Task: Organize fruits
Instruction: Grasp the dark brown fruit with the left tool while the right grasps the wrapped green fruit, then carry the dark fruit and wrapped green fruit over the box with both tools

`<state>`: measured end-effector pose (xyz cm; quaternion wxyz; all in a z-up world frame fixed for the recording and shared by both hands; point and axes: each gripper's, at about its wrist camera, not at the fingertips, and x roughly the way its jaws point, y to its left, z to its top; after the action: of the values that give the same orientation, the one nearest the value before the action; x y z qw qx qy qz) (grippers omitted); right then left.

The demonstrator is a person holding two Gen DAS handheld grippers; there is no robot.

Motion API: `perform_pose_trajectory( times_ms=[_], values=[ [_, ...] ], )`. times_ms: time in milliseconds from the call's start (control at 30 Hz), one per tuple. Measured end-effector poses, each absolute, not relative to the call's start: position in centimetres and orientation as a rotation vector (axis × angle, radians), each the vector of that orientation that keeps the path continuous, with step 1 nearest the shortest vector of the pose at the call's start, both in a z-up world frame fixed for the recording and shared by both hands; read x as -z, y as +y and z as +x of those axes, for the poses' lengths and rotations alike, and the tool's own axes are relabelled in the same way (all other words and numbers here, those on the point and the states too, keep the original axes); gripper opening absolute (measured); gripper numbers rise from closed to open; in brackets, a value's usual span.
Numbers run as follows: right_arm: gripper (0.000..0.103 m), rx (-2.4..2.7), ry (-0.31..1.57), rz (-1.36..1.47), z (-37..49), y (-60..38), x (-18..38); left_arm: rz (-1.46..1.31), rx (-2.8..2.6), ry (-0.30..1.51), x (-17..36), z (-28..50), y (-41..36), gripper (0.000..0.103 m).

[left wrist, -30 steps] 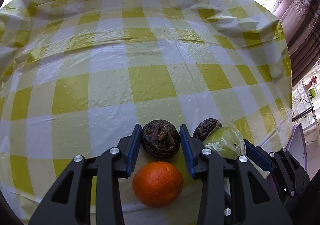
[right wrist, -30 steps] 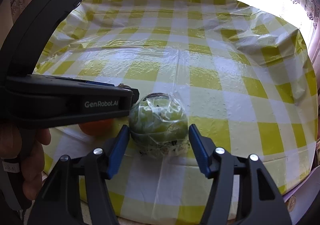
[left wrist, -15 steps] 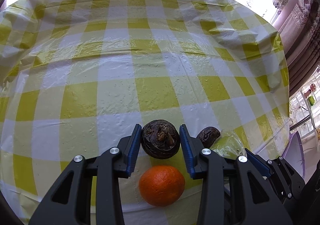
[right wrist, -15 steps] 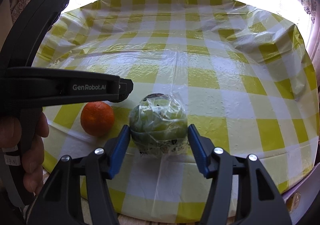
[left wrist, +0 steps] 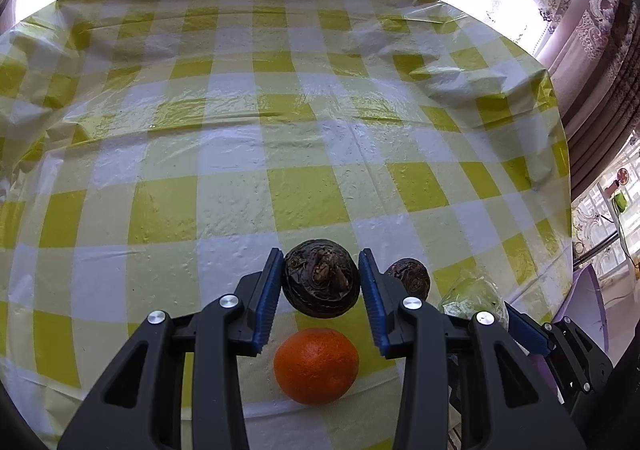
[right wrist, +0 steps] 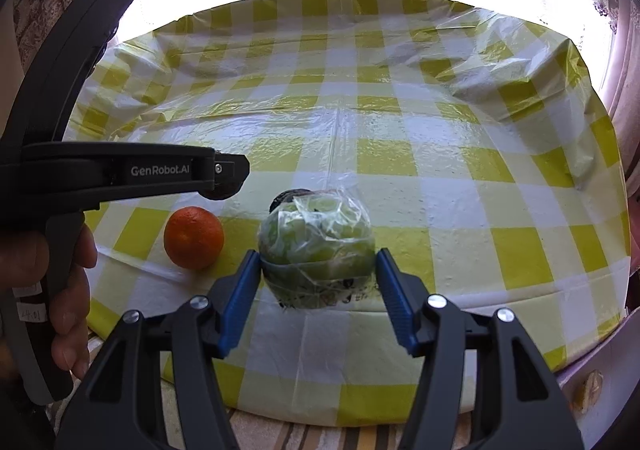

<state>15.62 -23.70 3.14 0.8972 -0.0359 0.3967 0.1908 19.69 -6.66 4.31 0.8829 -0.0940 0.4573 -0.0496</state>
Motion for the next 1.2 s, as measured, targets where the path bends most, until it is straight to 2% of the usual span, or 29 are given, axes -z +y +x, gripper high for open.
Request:
perform_pose_trajectory(
  times_ms=[633, 1200],
  values=[
    [0.059, -0.307, 0.792, 0.011, 12.8, -30.9, -5.6, -0.112, 0.196, 0.897, -7.3, 17.4, -12.1, 0.038],
    [0.059, -0.083, 0.788, 0.104, 9.8, -44.0, -6.2, 0.034, 0.409, 0.885, -8.1, 13.8, -24.5, 0.038]
  ],
)
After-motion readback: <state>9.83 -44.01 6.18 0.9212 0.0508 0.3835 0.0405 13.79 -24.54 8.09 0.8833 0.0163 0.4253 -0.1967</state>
